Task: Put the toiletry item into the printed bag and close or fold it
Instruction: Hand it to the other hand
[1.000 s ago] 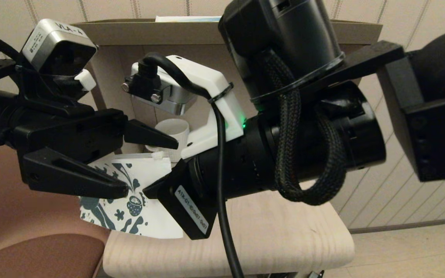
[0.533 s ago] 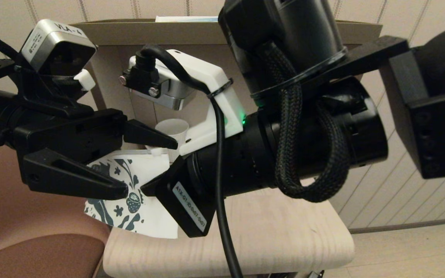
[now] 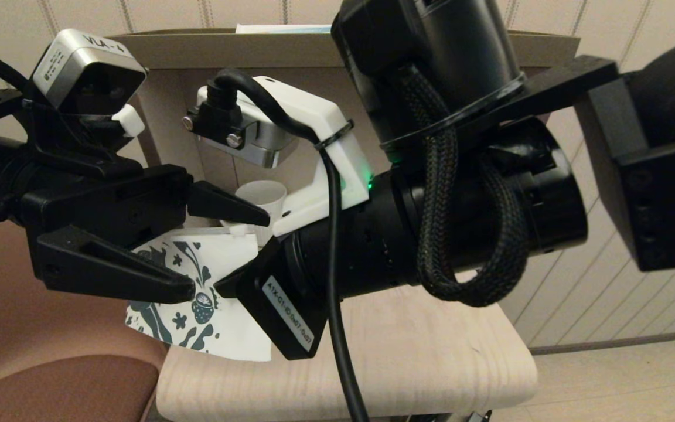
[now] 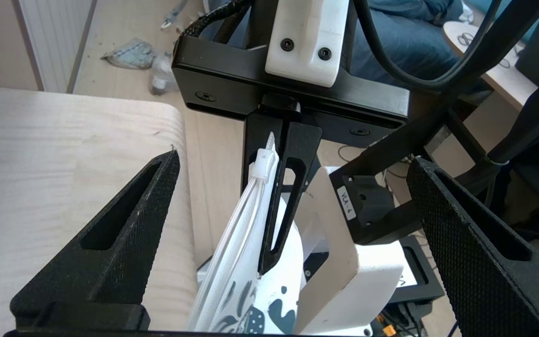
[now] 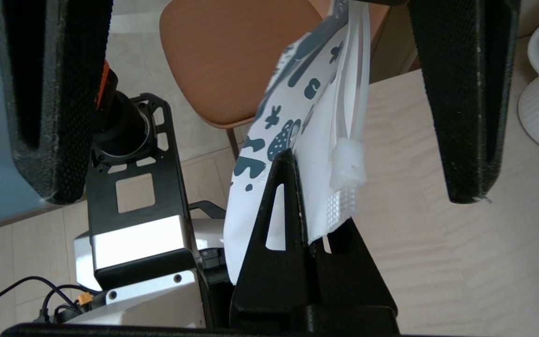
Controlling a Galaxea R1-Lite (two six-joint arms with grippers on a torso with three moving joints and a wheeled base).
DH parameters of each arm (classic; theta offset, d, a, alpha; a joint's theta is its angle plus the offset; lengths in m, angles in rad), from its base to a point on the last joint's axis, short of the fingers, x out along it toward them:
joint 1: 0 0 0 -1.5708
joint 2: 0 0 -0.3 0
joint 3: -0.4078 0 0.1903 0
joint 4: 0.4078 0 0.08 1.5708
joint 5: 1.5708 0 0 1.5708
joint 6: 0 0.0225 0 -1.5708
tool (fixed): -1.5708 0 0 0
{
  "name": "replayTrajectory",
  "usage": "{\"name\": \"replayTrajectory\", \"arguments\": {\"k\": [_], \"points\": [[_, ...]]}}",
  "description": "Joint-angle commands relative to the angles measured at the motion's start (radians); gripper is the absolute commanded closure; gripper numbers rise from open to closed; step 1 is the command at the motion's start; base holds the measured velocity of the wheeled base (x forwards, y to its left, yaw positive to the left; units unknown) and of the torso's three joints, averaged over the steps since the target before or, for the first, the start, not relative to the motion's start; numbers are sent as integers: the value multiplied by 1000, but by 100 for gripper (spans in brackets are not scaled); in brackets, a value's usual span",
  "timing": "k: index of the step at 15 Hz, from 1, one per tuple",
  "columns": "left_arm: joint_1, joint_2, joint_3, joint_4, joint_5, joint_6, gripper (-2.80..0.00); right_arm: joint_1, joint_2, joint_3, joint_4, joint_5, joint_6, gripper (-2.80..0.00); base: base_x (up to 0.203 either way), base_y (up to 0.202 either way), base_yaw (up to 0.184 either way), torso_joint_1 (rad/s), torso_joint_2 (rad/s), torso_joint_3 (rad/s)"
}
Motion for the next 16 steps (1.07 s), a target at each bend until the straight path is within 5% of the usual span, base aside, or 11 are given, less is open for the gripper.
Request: {"name": "replayTrajectory", "arguments": {"k": [1, 16], "points": [[0, 3, -1, 8, -5, 6, 0, -1, 0, 3, 2, 2, -2, 0, 0, 0, 0, 0, 0, 0], [0, 3, 6, 8, 15, 11, 0, -9, -15, 17, 2, 2, -1, 0, 0, 0, 0, 0, 0, 0]]}}
